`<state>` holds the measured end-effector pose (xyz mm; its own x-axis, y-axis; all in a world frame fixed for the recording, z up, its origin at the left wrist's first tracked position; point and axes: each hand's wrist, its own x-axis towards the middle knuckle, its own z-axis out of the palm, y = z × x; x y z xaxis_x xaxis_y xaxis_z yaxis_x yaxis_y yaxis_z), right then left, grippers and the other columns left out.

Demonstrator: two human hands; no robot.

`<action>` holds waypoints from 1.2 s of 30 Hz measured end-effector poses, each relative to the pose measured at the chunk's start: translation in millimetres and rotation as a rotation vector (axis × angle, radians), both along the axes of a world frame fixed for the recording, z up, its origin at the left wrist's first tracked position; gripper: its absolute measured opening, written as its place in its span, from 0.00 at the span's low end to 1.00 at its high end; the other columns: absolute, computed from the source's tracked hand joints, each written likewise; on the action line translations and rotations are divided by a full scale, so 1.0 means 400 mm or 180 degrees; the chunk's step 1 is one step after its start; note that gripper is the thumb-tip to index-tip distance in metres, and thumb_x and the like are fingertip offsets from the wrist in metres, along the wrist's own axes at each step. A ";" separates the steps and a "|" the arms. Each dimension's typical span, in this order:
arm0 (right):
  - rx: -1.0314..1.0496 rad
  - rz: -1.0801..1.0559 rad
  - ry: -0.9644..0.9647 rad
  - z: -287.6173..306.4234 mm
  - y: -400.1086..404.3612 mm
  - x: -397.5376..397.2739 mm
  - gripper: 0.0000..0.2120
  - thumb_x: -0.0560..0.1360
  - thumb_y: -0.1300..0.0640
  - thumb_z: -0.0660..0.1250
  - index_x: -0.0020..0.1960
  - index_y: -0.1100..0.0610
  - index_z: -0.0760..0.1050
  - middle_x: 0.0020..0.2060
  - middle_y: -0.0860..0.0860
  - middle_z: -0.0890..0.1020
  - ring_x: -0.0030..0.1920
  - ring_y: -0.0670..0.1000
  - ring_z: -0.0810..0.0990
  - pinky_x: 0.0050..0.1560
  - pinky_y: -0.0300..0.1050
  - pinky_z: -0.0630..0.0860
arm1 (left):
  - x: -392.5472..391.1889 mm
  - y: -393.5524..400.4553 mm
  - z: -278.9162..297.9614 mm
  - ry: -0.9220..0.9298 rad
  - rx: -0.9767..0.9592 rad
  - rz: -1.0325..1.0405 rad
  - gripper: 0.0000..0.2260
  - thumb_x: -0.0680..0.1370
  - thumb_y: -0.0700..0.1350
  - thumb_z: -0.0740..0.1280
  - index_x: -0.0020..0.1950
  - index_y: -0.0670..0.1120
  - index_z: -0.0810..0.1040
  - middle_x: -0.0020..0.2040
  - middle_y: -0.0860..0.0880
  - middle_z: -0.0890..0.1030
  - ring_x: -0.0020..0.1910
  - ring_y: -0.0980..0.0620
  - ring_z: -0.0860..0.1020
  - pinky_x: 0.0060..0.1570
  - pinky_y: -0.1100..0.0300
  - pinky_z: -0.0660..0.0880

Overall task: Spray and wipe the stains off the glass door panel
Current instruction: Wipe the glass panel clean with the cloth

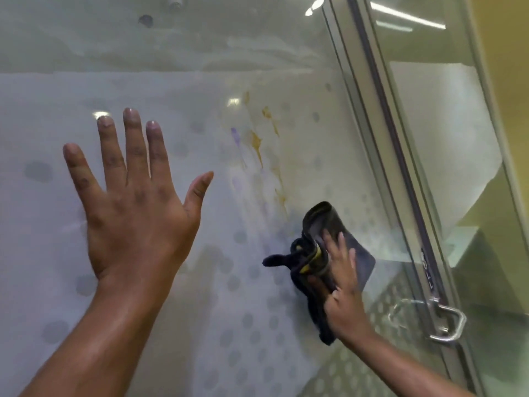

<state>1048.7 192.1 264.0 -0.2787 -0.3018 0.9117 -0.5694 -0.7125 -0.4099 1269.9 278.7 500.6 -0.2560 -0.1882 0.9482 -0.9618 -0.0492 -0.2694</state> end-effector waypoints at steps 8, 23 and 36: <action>0.1099 -0.0207 -0.2169 0.021 -0.114 -0.306 0.42 0.72 0.26 0.61 0.78 0.49 0.67 0.77 0.54 0.72 0.77 0.63 0.68 0.77 0.64 0.64 | -0.007 -0.001 -0.004 -0.0045 0.0037 0.0276 0.39 0.86 0.68 0.42 0.88 0.43 0.45 0.89 0.41 0.46 0.88 0.38 0.43 0.83 0.29 0.44; 0.0993 -0.0142 -0.2198 -0.011 -0.137 -0.359 0.31 0.78 0.39 0.66 0.79 0.49 0.67 0.76 0.53 0.73 0.77 0.63 0.68 0.75 0.58 0.65 | 0.010 -0.007 -0.018 -0.1031 0.0016 -0.0067 0.37 0.84 0.68 0.47 0.88 0.50 0.50 0.90 0.45 0.43 0.89 0.41 0.42 0.84 0.30 0.43; 0.1034 0.0086 -0.2325 -0.196 -0.127 -0.306 0.36 0.73 0.29 0.69 0.76 0.44 0.69 0.75 0.47 0.75 0.79 0.59 0.67 0.80 0.63 0.61 | 0.006 -0.020 -0.016 -0.1259 0.0178 0.0041 0.38 0.83 0.69 0.48 0.88 0.50 0.53 0.89 0.43 0.50 0.89 0.40 0.45 0.83 0.30 0.43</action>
